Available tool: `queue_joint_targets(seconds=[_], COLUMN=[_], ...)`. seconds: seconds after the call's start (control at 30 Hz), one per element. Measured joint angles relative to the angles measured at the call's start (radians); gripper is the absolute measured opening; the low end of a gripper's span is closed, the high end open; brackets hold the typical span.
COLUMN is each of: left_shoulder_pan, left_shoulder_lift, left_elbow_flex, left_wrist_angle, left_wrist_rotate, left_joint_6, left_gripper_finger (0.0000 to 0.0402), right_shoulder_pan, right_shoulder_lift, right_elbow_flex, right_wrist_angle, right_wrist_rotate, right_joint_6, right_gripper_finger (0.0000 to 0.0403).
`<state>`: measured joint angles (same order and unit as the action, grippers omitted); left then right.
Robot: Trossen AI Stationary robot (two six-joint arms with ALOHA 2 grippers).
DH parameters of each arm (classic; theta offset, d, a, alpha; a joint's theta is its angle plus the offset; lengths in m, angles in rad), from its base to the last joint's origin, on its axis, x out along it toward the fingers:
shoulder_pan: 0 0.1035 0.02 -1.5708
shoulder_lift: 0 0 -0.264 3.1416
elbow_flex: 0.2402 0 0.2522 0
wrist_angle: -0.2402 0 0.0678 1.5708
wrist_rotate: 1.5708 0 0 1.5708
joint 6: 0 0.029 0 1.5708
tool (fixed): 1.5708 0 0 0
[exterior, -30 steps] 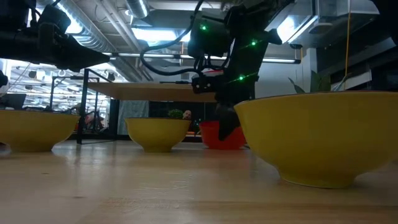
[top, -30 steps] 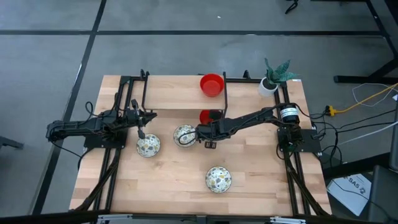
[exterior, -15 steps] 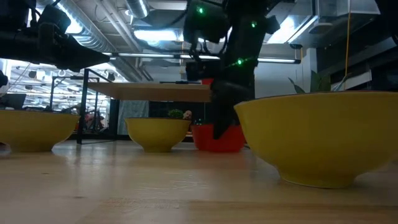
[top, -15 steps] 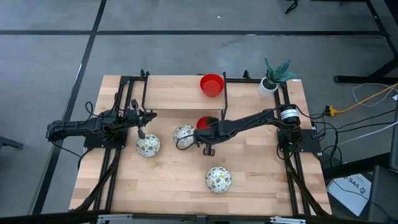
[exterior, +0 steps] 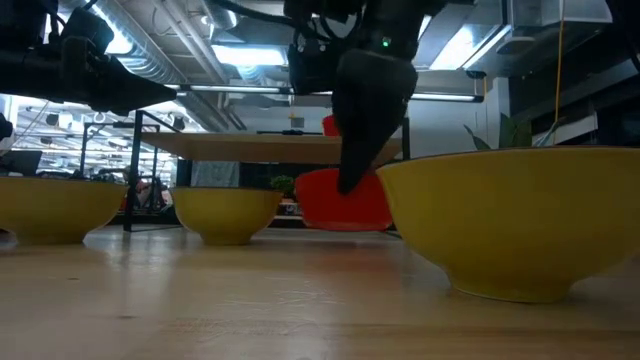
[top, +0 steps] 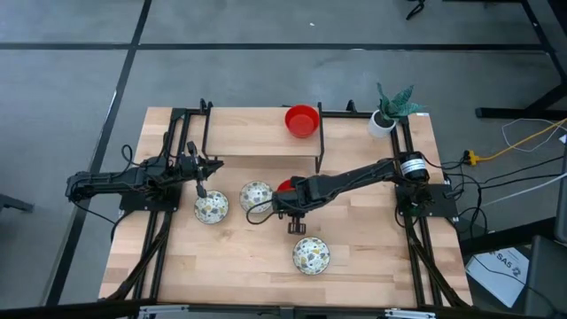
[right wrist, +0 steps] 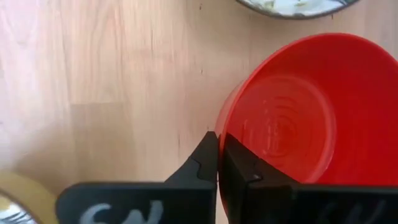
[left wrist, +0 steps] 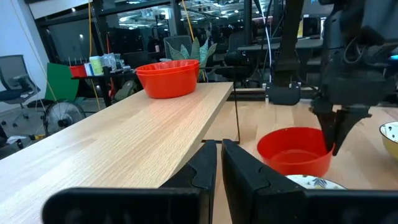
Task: Pick & Place Mini bowls
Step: Stack the red bowl on the red bowl on the shelf
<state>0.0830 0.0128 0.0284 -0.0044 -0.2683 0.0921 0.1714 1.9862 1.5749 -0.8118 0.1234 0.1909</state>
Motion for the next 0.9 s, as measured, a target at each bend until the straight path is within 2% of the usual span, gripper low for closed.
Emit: queue_joint_targets(seconds=[0.37, 0.57, 0.9], left_shoulder_pan=[0.000, 0.000, 0.000], left_shoulder_lift=[0.000, 0.000, 0.000], left_elbow_flex=[0.000, 0.000, 0.000], left_wrist_angle=[0.000, 0.000, 0.000], left_wrist_rotate=[0.000, 0.000, 0.000], left_joint_6=[0.000, 0.000, 0.000], left_gripper_finger=[0.0020, 0.0020, 0.0020], right_shoulder_pan=[0.024, 0.023, 0.023], right_shoulder_lift=[0.000, 0.000, 0.000], right_elbow_flex=[0.087, 0.122, 0.225], right_wrist_angle=[-0.056, -0.078, -0.078], right_wrist_rotate=[-0.100, -0.212, -0.345], right_joint_6=[0.038, 0.047, -0.033], right_gripper_finger=[0.0003, 0.0003, 0.0003])
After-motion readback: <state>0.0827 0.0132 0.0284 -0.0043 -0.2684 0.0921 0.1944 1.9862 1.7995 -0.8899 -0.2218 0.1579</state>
